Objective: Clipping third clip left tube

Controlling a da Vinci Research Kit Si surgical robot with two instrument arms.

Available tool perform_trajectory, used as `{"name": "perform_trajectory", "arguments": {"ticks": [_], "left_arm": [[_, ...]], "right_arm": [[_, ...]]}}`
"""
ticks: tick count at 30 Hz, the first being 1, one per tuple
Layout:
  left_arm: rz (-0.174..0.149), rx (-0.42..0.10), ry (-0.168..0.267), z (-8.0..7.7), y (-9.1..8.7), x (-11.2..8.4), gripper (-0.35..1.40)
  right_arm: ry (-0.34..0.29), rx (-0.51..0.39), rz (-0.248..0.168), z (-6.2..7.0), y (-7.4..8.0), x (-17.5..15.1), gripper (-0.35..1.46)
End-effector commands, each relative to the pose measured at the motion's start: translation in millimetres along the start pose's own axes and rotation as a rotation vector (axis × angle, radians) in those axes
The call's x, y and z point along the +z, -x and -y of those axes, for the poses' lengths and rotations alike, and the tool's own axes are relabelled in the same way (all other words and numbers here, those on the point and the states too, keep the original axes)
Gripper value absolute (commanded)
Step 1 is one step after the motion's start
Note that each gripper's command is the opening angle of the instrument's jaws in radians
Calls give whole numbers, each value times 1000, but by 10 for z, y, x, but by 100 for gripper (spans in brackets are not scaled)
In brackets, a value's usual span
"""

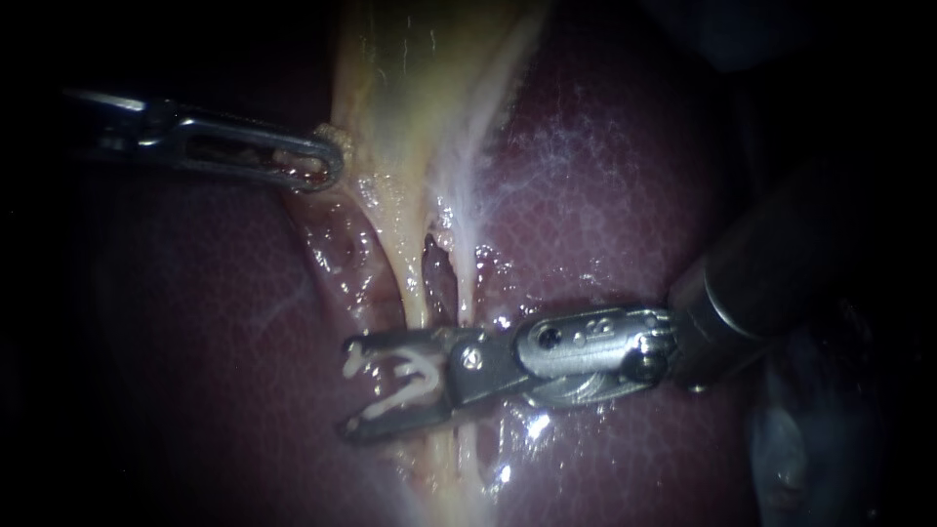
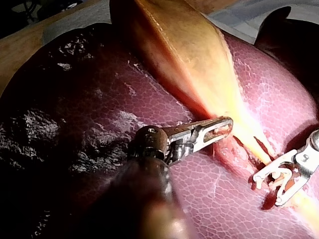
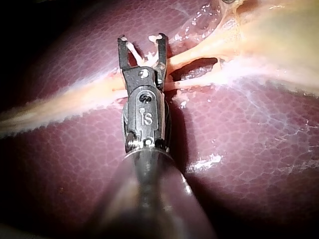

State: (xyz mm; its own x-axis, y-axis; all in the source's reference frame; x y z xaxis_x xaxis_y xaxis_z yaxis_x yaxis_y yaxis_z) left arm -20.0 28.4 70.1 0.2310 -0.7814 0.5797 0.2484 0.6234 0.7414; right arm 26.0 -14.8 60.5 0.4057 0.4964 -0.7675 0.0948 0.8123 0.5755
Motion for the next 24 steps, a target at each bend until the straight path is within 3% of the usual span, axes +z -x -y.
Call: {"name": "perform_trajectory", "arguments": {"ticks": [1, 6, 17, 24], "left_arm": [[0, 0, -1, -1, -1, 0, -35], [0, 0, -1, -2, -1, -1, -35], [-1, 7, -3, -4, -3, -2, -35], [-1, 8, -4, -4, -3, -4, -35]], "right_arm": [[0, -3, 0, 0, -1, 0, 49], [-2, -5, -2, 2, -9, -4, 49], [0, 4, -11, 11, -45, -43, 48], [2, 13, -14, 5, -48, -72, 47]]}}
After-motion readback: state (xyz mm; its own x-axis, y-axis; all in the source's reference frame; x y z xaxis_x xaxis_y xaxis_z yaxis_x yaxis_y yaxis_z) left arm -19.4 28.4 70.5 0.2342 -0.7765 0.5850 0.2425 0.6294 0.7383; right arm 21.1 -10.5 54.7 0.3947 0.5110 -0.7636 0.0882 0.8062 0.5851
